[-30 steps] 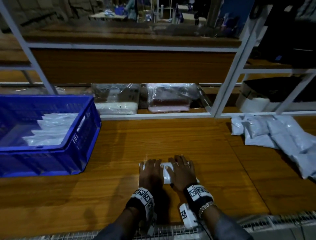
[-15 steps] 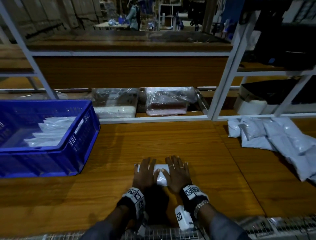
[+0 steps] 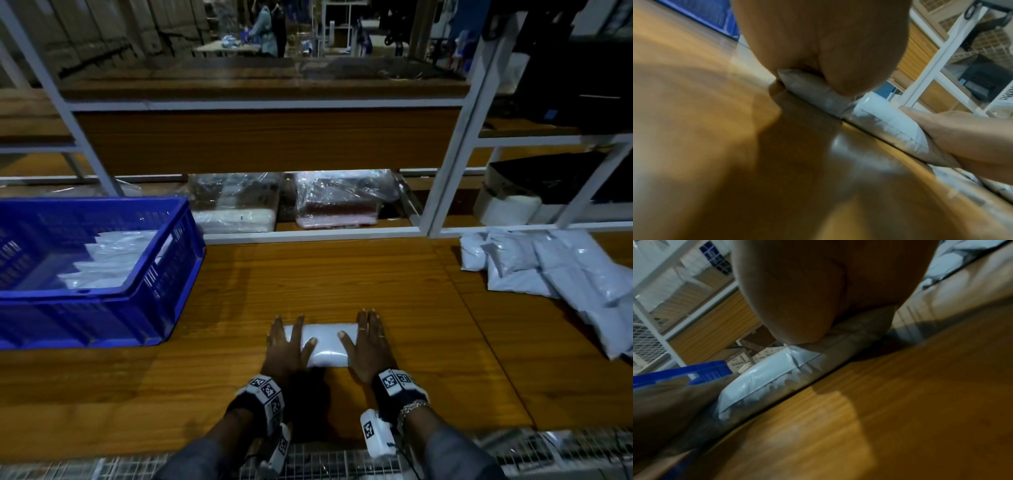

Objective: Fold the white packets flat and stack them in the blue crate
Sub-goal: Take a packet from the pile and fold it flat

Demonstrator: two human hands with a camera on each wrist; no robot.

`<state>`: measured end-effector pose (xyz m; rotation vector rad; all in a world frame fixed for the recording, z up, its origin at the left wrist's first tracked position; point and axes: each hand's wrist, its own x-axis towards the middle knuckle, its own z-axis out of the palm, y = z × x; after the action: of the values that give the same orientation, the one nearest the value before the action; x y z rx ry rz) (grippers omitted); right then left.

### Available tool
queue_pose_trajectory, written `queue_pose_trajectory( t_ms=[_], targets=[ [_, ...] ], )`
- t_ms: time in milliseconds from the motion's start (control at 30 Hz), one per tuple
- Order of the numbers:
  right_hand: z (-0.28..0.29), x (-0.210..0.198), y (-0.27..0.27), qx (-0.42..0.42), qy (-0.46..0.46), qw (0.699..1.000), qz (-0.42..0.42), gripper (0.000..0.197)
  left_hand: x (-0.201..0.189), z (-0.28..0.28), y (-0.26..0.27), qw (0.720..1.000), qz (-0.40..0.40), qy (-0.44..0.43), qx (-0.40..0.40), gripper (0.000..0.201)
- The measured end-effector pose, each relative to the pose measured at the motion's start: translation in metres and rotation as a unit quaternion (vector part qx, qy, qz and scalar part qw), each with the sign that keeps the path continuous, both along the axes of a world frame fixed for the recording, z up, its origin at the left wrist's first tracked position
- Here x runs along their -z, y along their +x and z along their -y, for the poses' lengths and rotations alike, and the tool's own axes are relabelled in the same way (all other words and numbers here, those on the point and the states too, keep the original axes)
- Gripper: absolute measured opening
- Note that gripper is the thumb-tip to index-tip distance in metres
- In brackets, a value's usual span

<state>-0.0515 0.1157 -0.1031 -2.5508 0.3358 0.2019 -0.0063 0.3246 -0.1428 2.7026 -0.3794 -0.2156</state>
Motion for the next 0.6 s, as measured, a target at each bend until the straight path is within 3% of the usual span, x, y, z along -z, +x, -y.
queue_pose_trajectory(
  t_ms=[67,133,200,300,467,600],
  targets=[
    [0.003,-0.01,0.0,-0.009,-0.004,1.0,-0.019,0.083,-0.018,0.003,-0.006,1.0,0.007,-0.019,-0.007,0.112],
    [0.003,-0.019,0.0,-0.031,-0.046,0.998,-0.033,0.081,-0.032,0.003,-0.009,1.0,0.025,0.017,0.001,0.113],
    [0.0,-0.023,-0.001,-0.064,-0.106,0.992,-0.016,0.072,-0.038,0.006,-0.008,0.997,0.054,0.055,0.008,0.098],
    [-0.01,-0.019,-0.002,-0.114,-0.133,0.985,0.007,0.065,-0.048,0.019,-0.018,0.997,0.063,0.028,0.038,0.067],
    [-0.016,-0.006,-0.001,-0.106,-0.167,0.98,0.02,0.056,-0.028,0.022,-0.017,0.994,0.063,0.06,0.068,0.046],
    [-0.018,-0.001,0.0,-0.106,-0.188,0.976,0.025,0.083,-0.016,0.027,-0.016,0.987,0.104,0.094,0.08,0.051]
  ],
)
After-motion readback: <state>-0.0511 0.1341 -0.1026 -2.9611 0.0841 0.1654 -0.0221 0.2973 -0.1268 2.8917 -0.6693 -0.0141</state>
